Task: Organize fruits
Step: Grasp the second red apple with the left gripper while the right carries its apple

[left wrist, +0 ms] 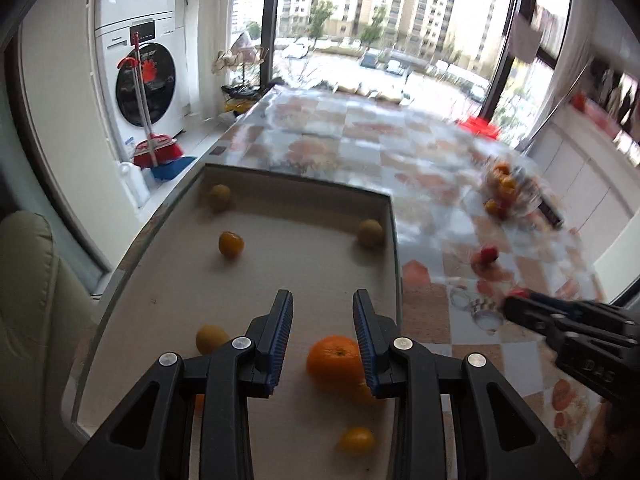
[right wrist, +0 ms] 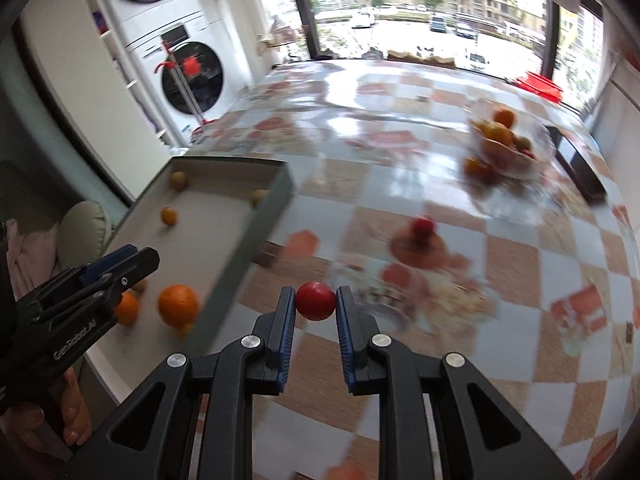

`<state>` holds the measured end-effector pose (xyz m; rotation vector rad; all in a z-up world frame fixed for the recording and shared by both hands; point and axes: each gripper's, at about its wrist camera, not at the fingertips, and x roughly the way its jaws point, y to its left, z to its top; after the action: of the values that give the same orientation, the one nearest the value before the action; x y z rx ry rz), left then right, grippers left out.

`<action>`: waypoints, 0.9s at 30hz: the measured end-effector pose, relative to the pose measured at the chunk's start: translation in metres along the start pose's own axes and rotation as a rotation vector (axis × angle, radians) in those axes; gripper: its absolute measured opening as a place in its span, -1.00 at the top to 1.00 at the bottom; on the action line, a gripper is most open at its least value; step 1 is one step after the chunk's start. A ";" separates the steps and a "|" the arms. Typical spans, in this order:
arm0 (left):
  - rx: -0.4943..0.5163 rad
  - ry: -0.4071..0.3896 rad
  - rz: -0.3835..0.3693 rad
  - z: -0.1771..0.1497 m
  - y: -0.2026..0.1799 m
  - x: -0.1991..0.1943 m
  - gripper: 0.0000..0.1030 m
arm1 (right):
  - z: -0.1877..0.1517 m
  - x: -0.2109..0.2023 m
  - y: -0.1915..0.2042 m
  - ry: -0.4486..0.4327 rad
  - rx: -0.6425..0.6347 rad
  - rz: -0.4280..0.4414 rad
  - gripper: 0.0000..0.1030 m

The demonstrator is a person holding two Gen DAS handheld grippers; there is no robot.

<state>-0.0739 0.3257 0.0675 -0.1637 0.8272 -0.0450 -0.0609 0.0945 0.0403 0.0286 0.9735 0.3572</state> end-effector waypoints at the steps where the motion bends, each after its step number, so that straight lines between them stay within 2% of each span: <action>1: -0.004 -0.026 -0.041 -0.002 0.005 -0.005 0.35 | -0.001 0.001 0.004 -0.001 -0.003 0.010 0.57; 3: 0.007 -0.065 -0.084 -0.005 0.010 -0.015 0.35 | -0.003 0.002 0.008 -0.002 -0.008 0.020 0.57; 8: 0.065 -0.115 -0.105 -0.008 0.004 -0.022 0.35 | -0.006 0.010 0.012 0.016 -0.002 0.015 0.57; 11: 0.060 -0.111 -0.137 -0.004 -0.003 -0.019 0.35 | -0.007 0.008 0.004 0.008 0.027 0.011 0.57; 15: 0.143 -0.065 -0.120 0.006 -0.045 -0.005 0.32 | -0.011 0.000 -0.023 -0.010 0.083 -0.019 0.57; 16: 0.155 -0.055 -0.132 0.008 -0.055 -0.002 0.21 | -0.014 -0.002 -0.034 -0.013 0.101 -0.030 0.57; 17: 0.167 -0.038 -0.151 0.012 -0.070 0.007 -0.26 | -0.017 -0.005 -0.043 -0.015 0.118 -0.041 0.57; 18: 0.171 -0.037 -0.167 0.015 -0.083 0.013 -0.58 | -0.020 -0.007 -0.053 -0.016 0.139 -0.052 0.57; 22: 0.218 0.002 -0.158 0.023 -0.138 0.053 -0.58 | -0.034 -0.018 -0.092 -0.017 0.212 -0.087 0.57; 27: 0.239 0.070 -0.106 0.031 -0.177 0.103 -0.57 | -0.048 -0.029 -0.124 -0.023 0.257 -0.115 0.57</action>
<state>0.0229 0.1445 0.0414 0.0198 0.8752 -0.2495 -0.0794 -0.0373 0.0137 0.2090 0.9888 0.1249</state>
